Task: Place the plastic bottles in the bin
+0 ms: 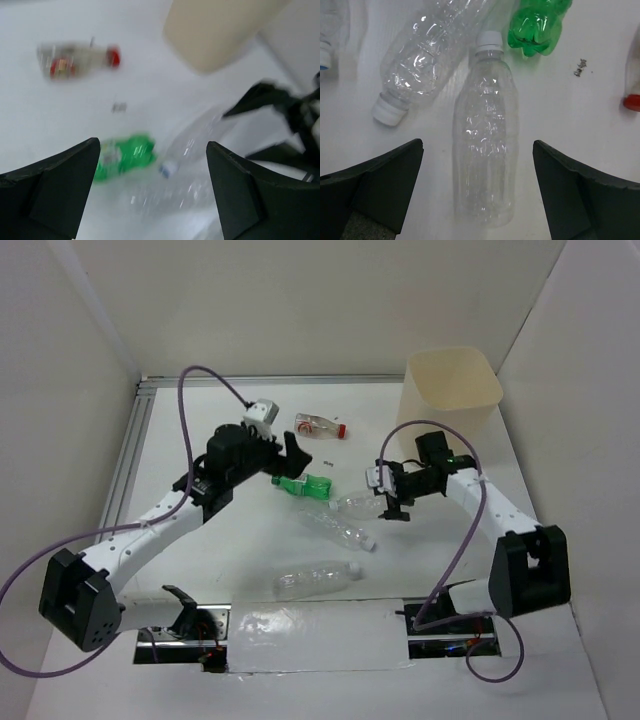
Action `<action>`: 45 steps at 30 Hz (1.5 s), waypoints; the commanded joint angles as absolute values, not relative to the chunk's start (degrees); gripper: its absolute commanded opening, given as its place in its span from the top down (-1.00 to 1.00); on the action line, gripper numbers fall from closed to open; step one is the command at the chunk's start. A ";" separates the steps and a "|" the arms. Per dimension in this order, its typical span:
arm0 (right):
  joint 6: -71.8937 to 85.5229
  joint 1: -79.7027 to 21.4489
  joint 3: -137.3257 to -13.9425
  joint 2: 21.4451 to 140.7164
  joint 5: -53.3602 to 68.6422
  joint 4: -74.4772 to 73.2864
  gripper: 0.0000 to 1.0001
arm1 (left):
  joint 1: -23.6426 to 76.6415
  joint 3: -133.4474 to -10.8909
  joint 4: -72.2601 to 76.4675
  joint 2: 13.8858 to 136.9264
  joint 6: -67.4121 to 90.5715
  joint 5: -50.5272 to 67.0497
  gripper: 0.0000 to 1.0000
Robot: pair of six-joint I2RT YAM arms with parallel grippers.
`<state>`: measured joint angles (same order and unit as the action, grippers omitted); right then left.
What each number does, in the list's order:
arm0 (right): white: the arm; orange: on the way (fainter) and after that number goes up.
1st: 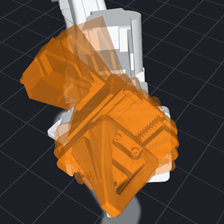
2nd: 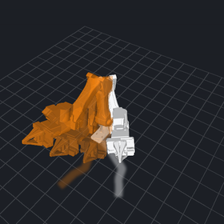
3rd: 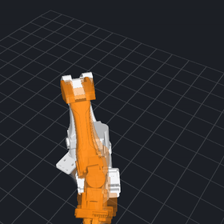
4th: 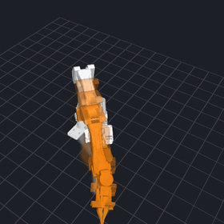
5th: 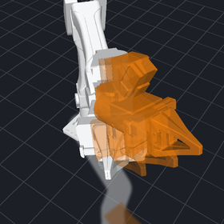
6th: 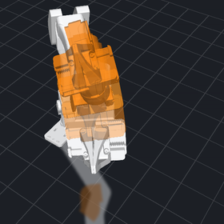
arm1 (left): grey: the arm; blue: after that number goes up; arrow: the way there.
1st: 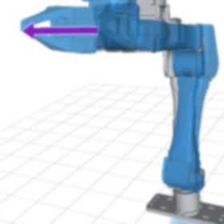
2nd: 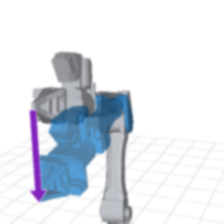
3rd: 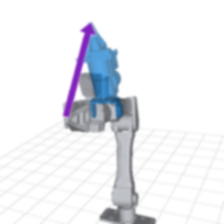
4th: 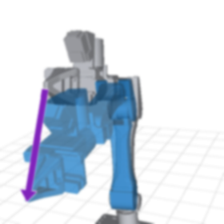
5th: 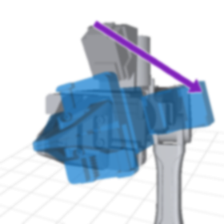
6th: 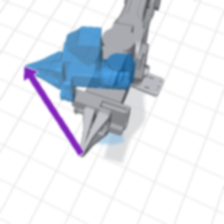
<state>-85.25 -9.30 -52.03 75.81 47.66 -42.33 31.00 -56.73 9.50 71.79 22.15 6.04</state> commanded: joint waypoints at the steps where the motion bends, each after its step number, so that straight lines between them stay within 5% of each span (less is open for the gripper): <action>1: -80.86 -12.39 -54.05 81.55 40.26 -33.31 -0.93 | 29.79 -50.90 -5.94 66.02 27.06 1.50 -1.00; 10: -80.33 -14.41 -55.37 95.78 30.68 -29.44 -0.78 | 23.12 -39.82 -13.18 53.18 34.10 5.19 -1.00; 14: -80.86 -14.41 -58.26 99.40 29.88 -32.25 -0.45 | 21.27 -39.20 -13.80 52.47 32.26 10.71 -1.00; 15: -80.86 -14.41 -59.14 100.01 30.40 -33.30 -0.20 | 20.75 -39.20 -13.80 51.95 30.17 14.03 -1.00; 19: -78.50 -13.36 -62.83 95.12 33.48 -37.26 0.25 | 23.27 -39.72 -13.28 51.94 24.37 21.08 -1.00; 21: -78.49 -13.36 -66.17 92.39 37.76 -41.12 0.34 | 25.83 -40.34 -14.14 52.47 22.07 23.10 -0.98; 27: -76.30 -11.34 -81.70 85.61 54.21 -55.10 0.38 | 36.81 -42.45 -14.85 56.95 15.13 21.71 -0.98; 31: -50.56 -9.68 -85.78 81.31 61.52 -39.69 0.38 | 44.54 -42.98 -14.15 58.27 8.81 14.18 -0.98; 36: -27.17 -5.10 -87.44 81.12 51.44 -15.84 0.38 | 50.53 -43.51 -13.62 62.13 6.86 8.10 -0.98; 41: -25.75 1.47 -88.41 84.97 36.94 -13.18 0.29 | 58.08 -42.28 -10.55 67.40 6.94 -1.12 -0.98; 45: -24.70 6.75 -90.96 88.93 36.91 -14.85 0.23 | 61.86 -41.66 -8.88 71.53 8.08 -6.06 -0.98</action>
<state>-28.88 3.62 -87.59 86.83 40.99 -18.13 59.64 -41.56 -12.58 69.10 8.69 0.45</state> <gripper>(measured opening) 0.588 0.990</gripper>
